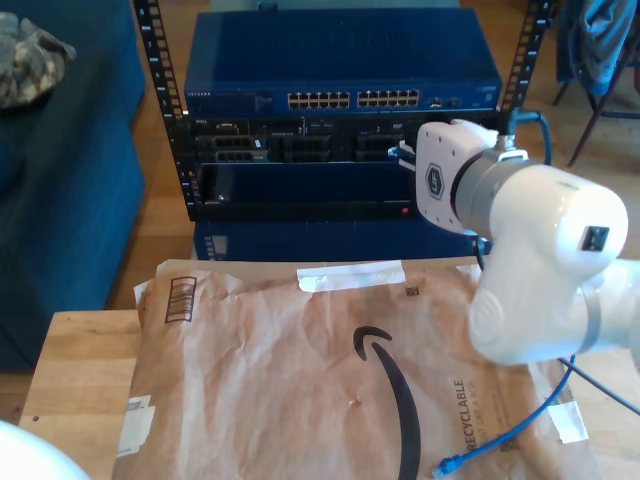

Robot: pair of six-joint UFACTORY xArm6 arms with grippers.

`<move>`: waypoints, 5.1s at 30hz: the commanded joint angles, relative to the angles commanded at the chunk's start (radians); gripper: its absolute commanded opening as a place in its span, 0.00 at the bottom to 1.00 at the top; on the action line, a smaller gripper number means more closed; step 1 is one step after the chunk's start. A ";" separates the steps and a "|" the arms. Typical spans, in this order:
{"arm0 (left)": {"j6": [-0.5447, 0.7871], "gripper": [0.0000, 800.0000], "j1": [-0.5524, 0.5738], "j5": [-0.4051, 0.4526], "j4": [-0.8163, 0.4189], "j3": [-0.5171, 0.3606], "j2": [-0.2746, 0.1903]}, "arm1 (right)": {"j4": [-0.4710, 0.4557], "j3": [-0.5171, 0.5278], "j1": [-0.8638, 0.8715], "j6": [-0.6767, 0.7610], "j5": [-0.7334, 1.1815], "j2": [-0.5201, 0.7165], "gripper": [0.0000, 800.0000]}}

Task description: Grab the cable and plug it in

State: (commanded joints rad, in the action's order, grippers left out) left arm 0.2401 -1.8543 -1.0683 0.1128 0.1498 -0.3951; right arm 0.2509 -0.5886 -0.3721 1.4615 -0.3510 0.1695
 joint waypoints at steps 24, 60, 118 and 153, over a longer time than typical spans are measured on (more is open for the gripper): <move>0.000 1.00 0.000 0.000 0.000 0.000 0.000 | 0.110 0.060 -0.086 0.043 -0.592 -0.187 0.00; 0.000 1.00 0.000 0.000 0.000 0.000 0.000 | 0.381 -0.339 -0.157 -0.037 -0.896 -0.661 0.00; 0.000 1.00 0.000 0.000 0.000 0.000 0.000 | 0.466 -0.655 -0.110 -0.184 -0.908 -0.907 0.00; 0.000 1.00 0.000 0.000 0.000 0.000 0.000 | 0.466 -0.660 -0.086 -0.178 -0.919 -0.914 0.00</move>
State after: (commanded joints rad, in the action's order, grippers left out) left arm 0.2401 -1.8543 -1.0683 0.1128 0.1498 -0.3951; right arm 0.7173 -1.2484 -0.4580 1.2835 -1.2701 -0.7449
